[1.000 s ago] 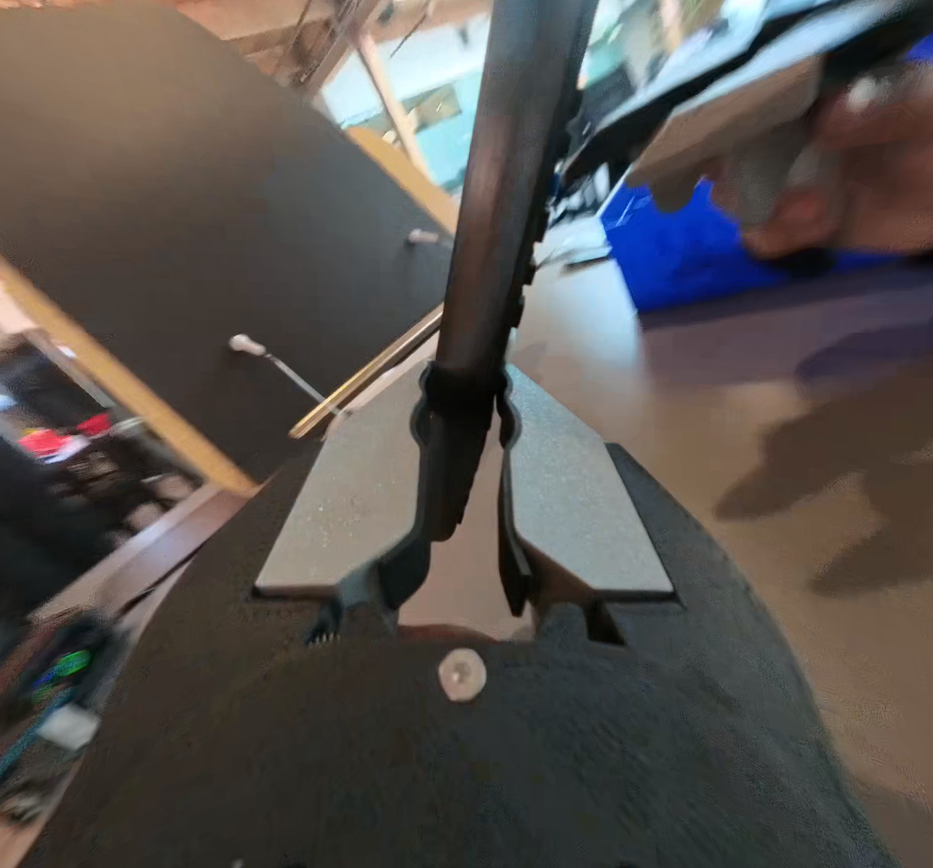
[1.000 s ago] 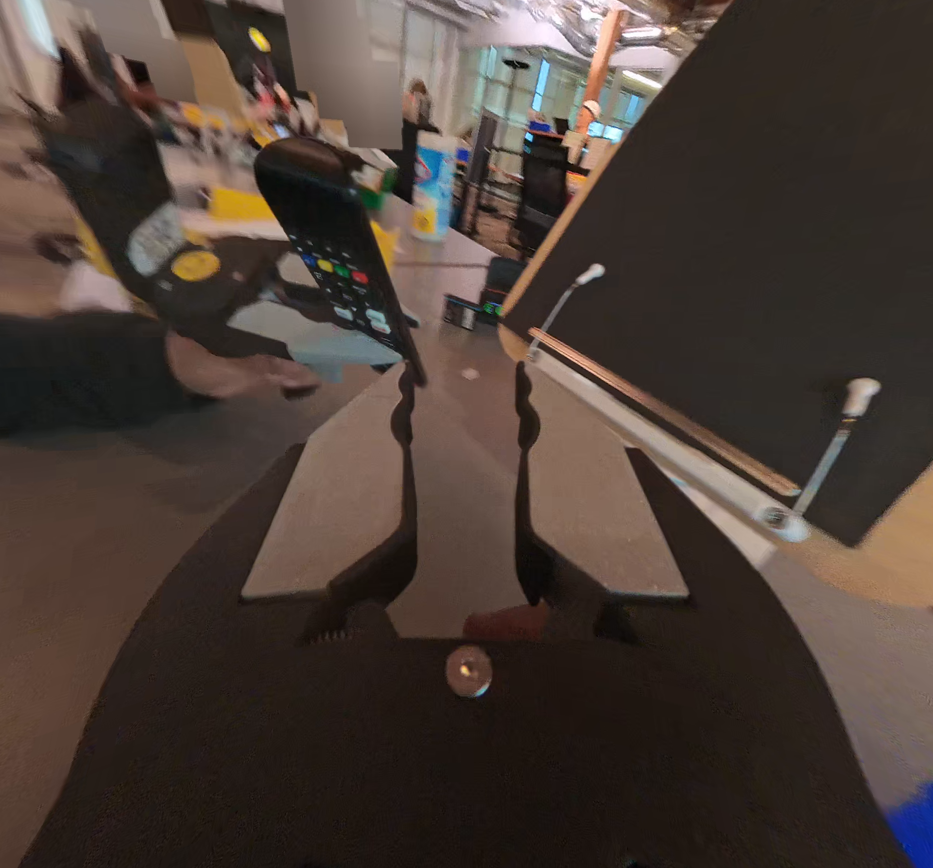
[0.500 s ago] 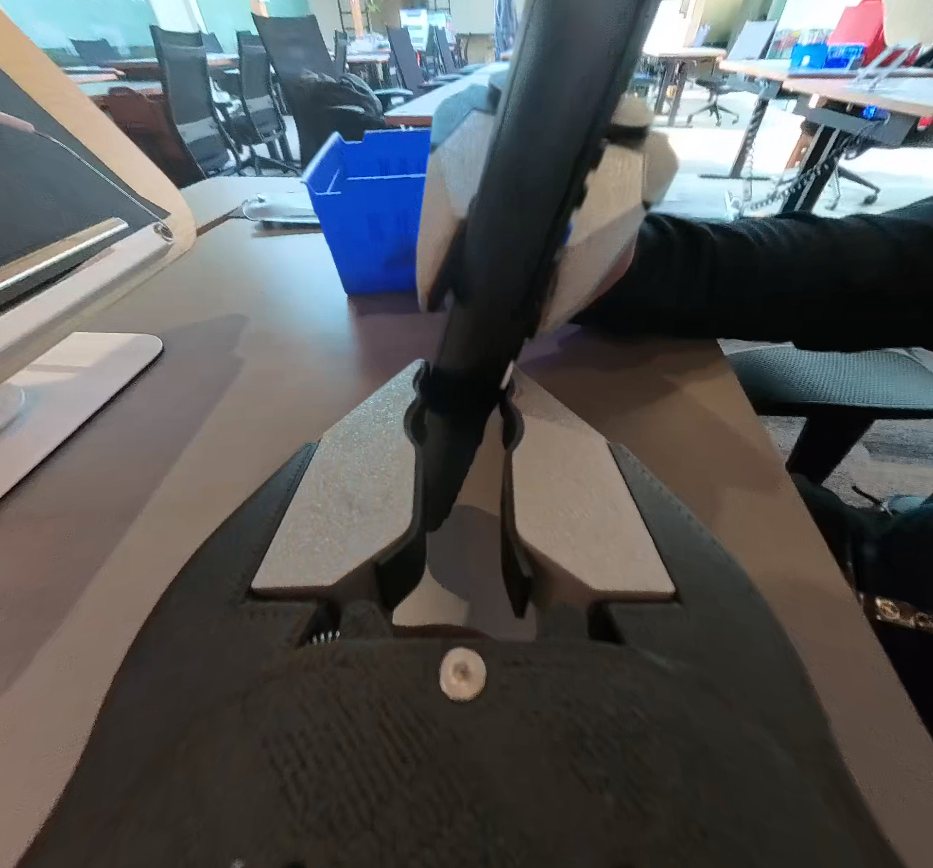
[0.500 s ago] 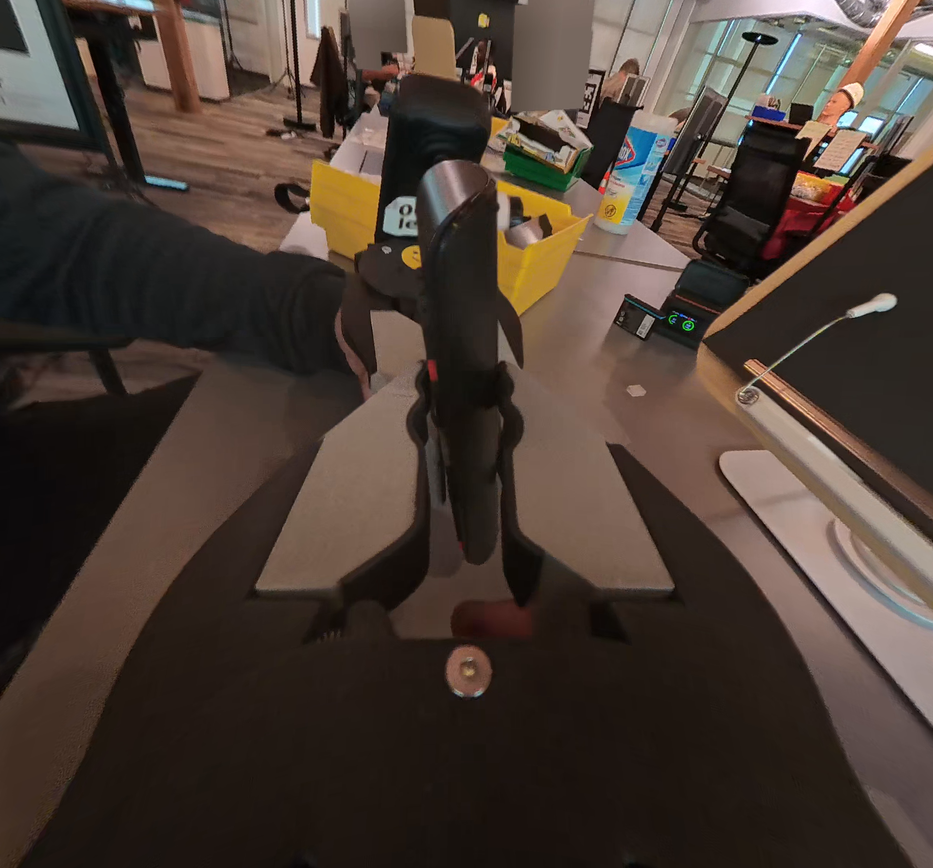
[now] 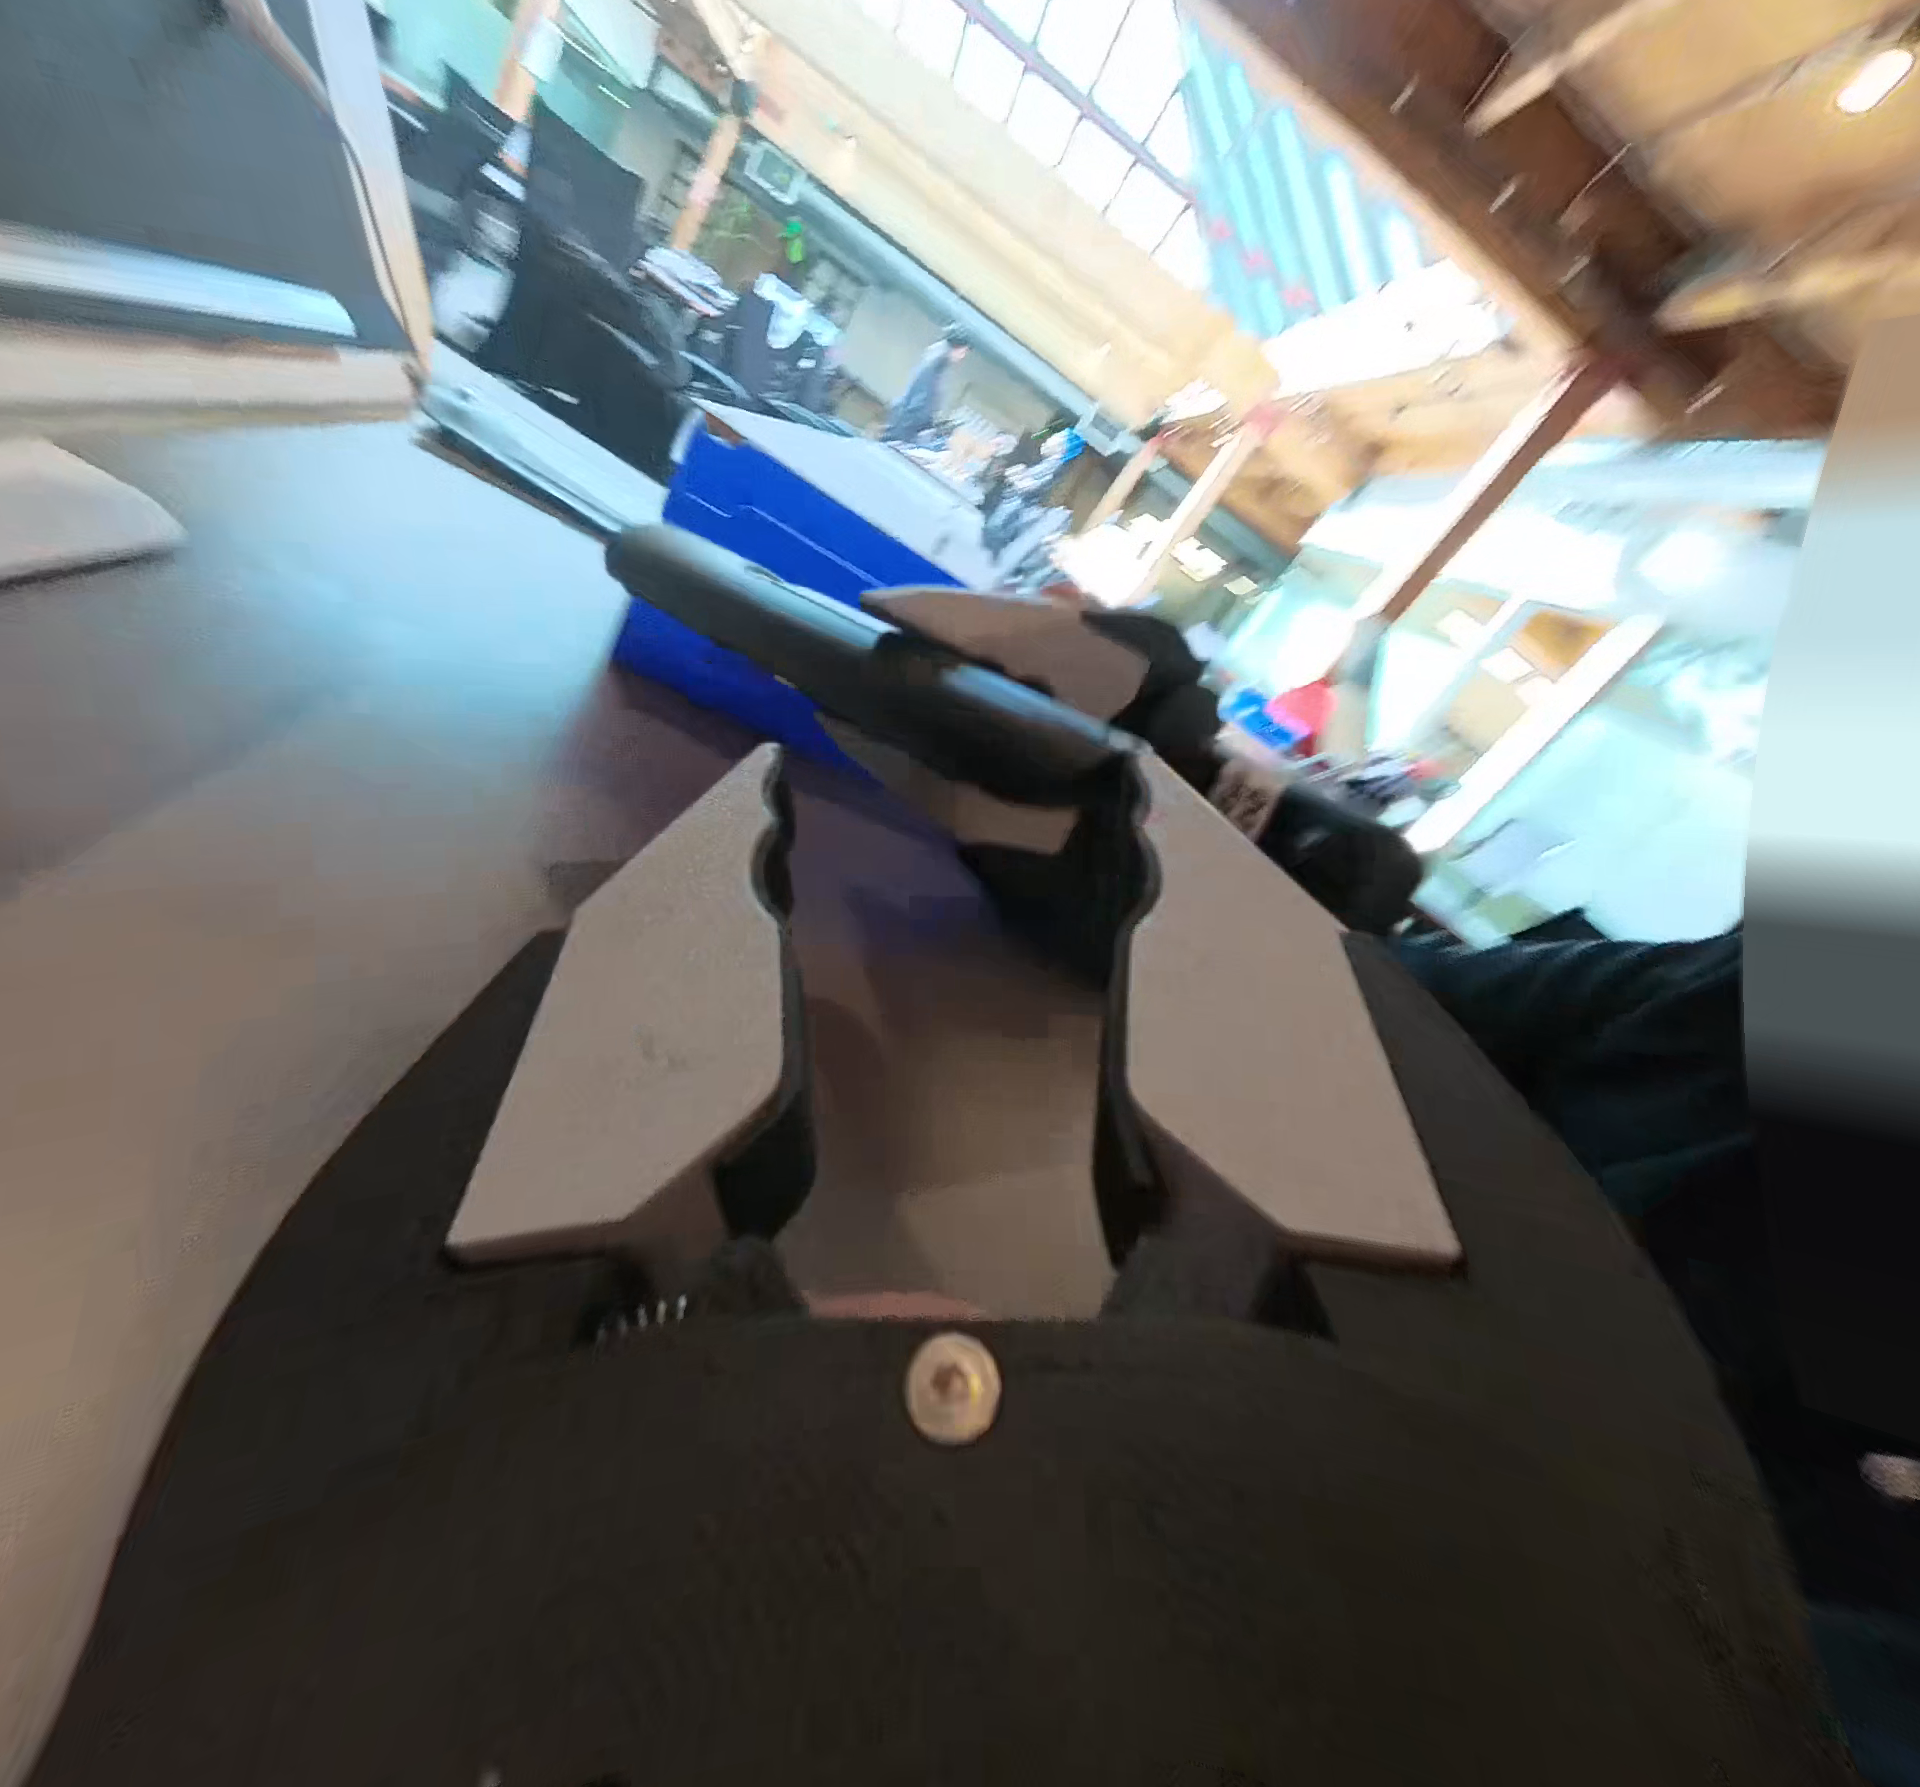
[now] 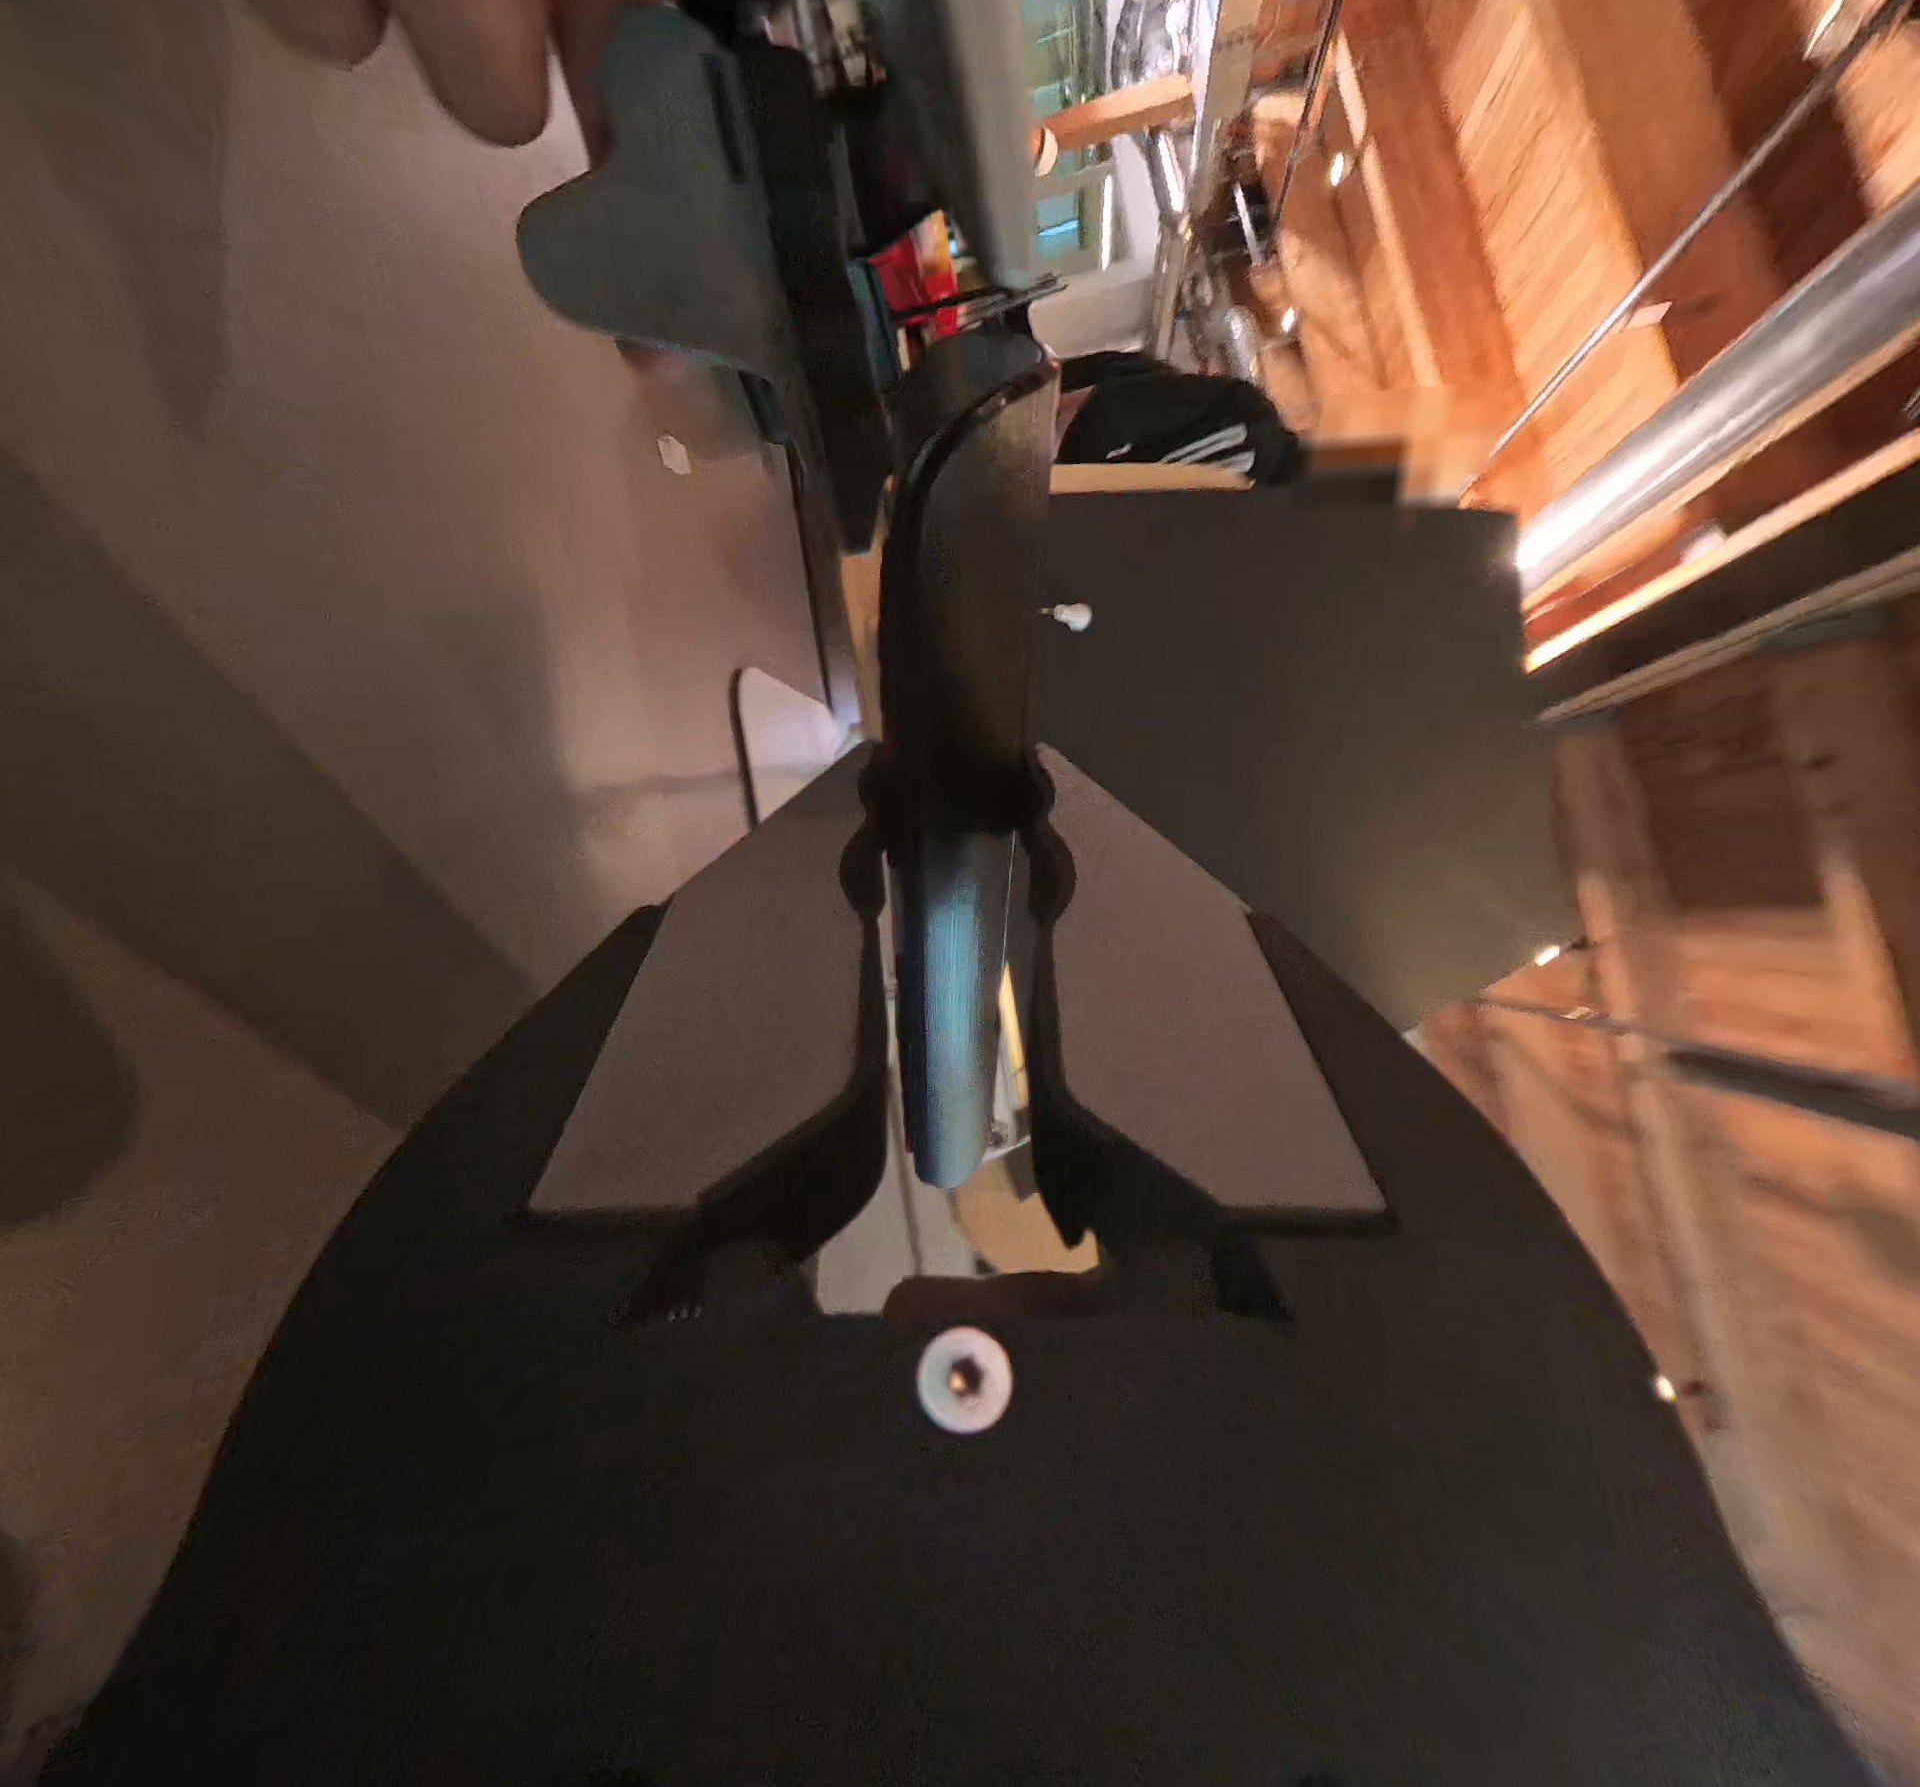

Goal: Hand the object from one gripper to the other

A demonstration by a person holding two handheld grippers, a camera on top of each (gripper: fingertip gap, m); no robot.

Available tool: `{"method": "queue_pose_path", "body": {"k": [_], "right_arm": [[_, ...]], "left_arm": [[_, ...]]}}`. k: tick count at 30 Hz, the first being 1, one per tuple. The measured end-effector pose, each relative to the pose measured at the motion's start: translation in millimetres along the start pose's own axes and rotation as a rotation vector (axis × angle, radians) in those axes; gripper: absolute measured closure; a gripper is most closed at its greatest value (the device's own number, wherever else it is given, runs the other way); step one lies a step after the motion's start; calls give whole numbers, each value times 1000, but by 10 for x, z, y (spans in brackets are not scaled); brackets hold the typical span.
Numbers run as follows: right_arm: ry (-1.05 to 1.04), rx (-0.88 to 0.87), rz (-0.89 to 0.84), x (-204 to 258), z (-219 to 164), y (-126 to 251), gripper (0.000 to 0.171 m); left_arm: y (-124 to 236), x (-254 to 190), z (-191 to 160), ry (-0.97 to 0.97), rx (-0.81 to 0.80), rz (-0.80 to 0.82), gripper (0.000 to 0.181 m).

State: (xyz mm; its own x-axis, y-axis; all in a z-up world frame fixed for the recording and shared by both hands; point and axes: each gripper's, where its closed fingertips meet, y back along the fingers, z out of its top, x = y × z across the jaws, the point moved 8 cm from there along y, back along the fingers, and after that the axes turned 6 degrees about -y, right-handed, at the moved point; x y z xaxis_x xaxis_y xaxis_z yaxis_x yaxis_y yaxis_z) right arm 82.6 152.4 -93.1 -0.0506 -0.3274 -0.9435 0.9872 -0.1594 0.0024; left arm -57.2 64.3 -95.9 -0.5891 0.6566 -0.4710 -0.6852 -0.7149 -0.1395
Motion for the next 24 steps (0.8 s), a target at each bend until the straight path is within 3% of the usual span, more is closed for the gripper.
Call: {"method": "queue_pose_path", "body": {"k": [4, 7, 11, 17, 21, 24], "right_arm": [[199, -74, 1, 129, 119, -2, 151], [325, -56, -64, 153, 165, -18, 150], [483, -40, -61, 278, 202, -40, 150], [544, -49, -64, 404, 319, -68, 150], [457, -33, -29, 404, 217, -113, 141], [131, -50, 47, 265, 141, -109, 120]], "left_arm": [[72, 94, -68, 269, 28, -143, 133], [-4, 75, -233, 278, 180, -156, 125], [-95, 6, -265, 297, 194, -209, 126], [-198, -12, -447, 230, 335, -188, 144], [-171, 51, -409, 148, 341, -102, 152], [-123, 90, -331, 84, 293, -43, 155]]}}
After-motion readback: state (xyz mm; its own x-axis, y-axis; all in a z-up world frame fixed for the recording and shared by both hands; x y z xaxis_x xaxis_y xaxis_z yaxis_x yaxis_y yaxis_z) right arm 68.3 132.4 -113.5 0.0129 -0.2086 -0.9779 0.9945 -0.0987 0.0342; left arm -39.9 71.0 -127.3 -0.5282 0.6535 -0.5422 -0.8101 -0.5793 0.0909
